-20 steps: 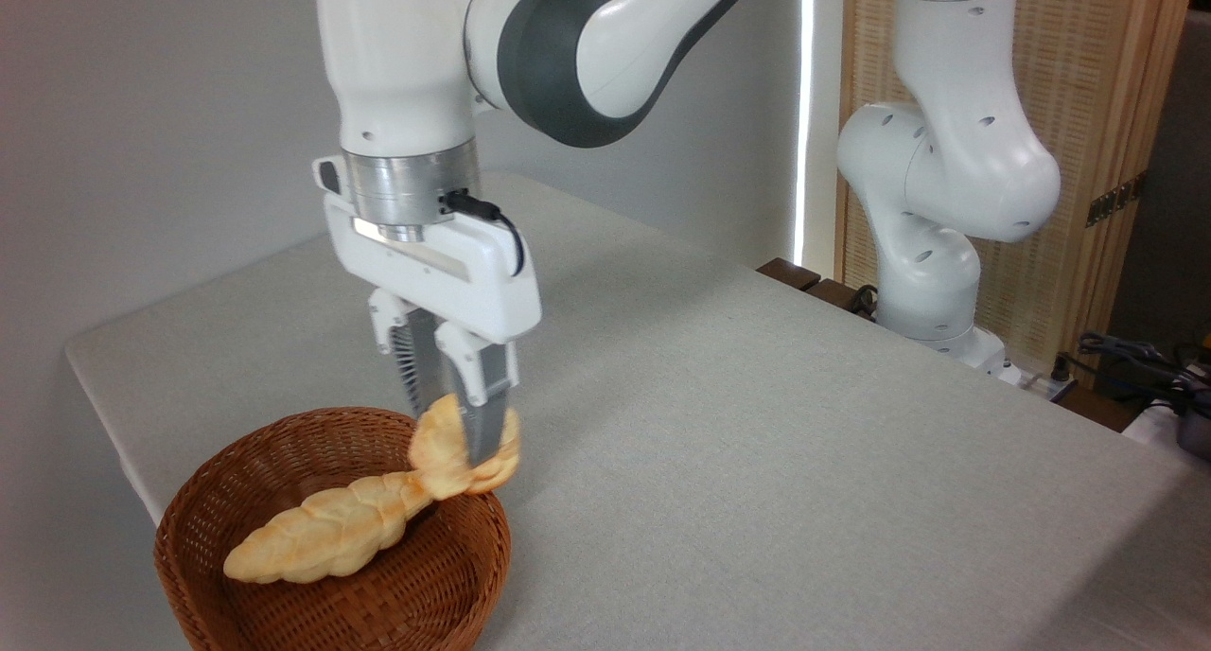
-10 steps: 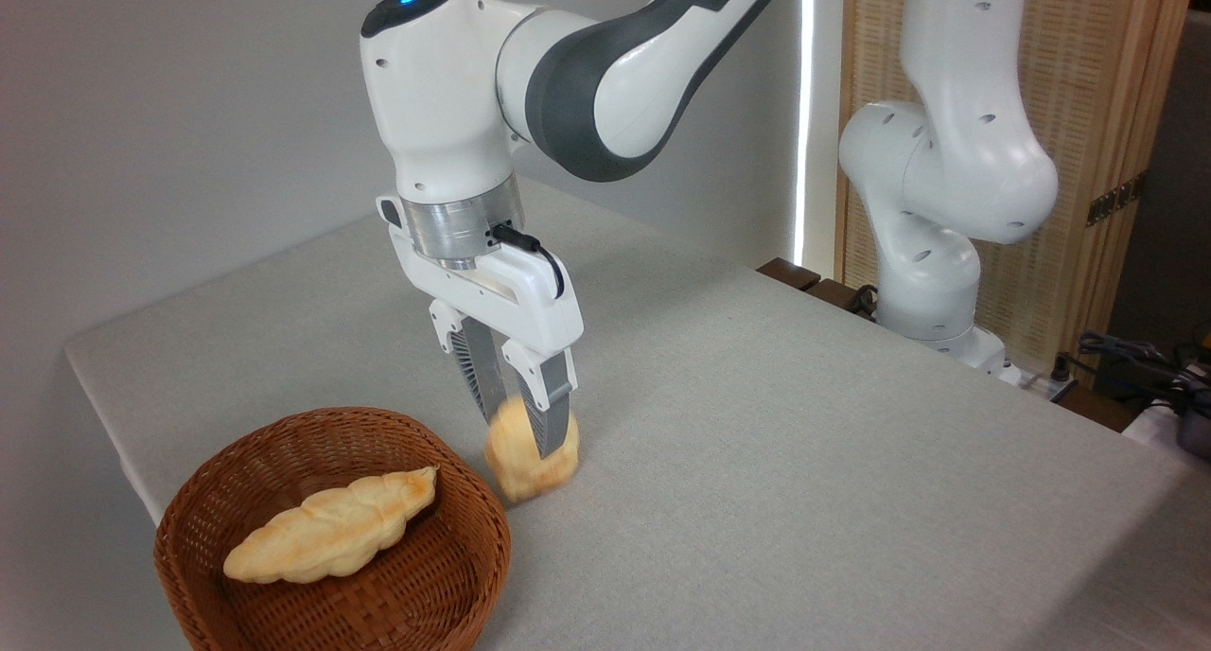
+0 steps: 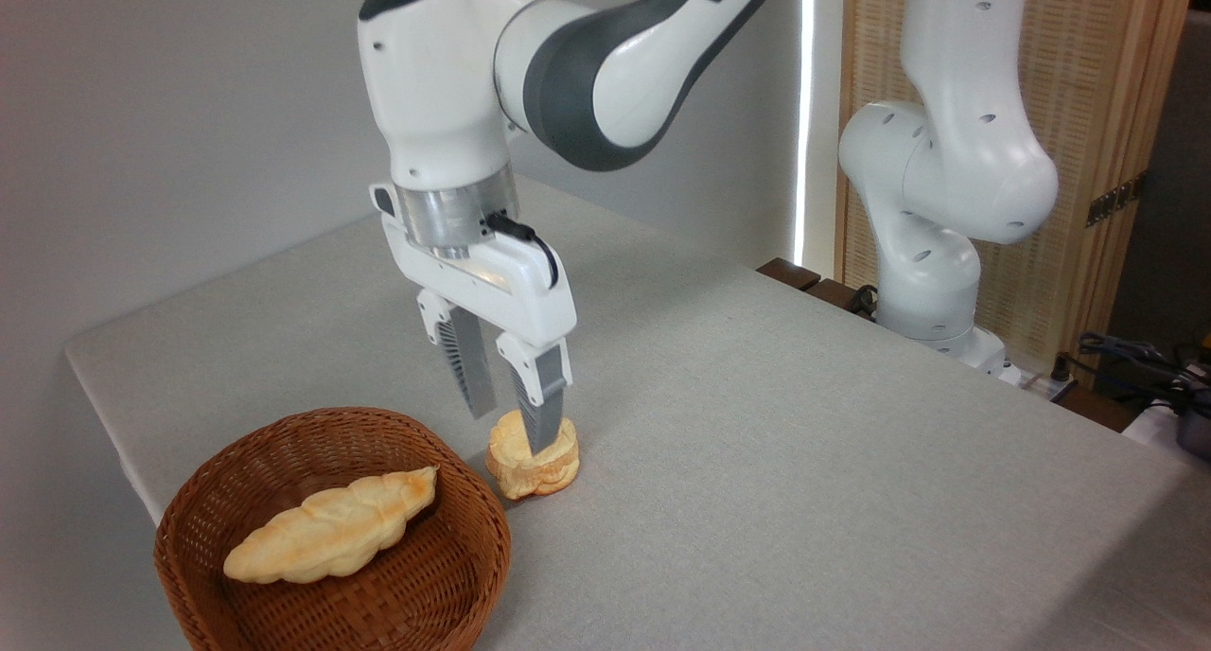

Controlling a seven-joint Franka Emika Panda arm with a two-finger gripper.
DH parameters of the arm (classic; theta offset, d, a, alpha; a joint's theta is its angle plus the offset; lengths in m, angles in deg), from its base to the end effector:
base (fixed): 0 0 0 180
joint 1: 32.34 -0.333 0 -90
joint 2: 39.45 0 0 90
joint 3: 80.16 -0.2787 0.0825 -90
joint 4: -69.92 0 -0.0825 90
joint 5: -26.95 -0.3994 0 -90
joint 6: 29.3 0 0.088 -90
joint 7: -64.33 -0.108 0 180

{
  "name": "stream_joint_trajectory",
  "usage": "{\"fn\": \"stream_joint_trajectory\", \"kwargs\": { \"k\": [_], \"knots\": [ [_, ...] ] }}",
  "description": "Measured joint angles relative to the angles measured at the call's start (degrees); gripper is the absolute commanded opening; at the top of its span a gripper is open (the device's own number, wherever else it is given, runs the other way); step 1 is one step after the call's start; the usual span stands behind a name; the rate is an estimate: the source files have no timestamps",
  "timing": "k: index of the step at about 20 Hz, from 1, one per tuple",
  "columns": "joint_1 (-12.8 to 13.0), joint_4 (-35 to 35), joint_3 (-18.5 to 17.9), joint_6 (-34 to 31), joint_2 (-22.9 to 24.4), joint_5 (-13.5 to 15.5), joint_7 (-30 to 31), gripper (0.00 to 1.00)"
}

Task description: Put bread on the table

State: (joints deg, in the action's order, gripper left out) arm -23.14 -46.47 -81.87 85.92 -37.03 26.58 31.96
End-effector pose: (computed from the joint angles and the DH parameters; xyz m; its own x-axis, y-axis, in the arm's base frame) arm 0.5548 -0.0724 0.4220 0.7657 -0.6430 0.0159 -0.6428 -0.7659 -0.0156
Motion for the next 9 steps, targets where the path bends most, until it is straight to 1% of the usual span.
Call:
{"fn": "stream_joint_trajectory", "kwargs": {
  "k": [6,9],
  "knots": [
    [-0.04,7.19,-0.25,0.11,0.41,0.32,0.0,1.0],
    [-0.08,9.22,-0.33,0.03,0.12,2.85,0.0,1.0]
  ]
}}
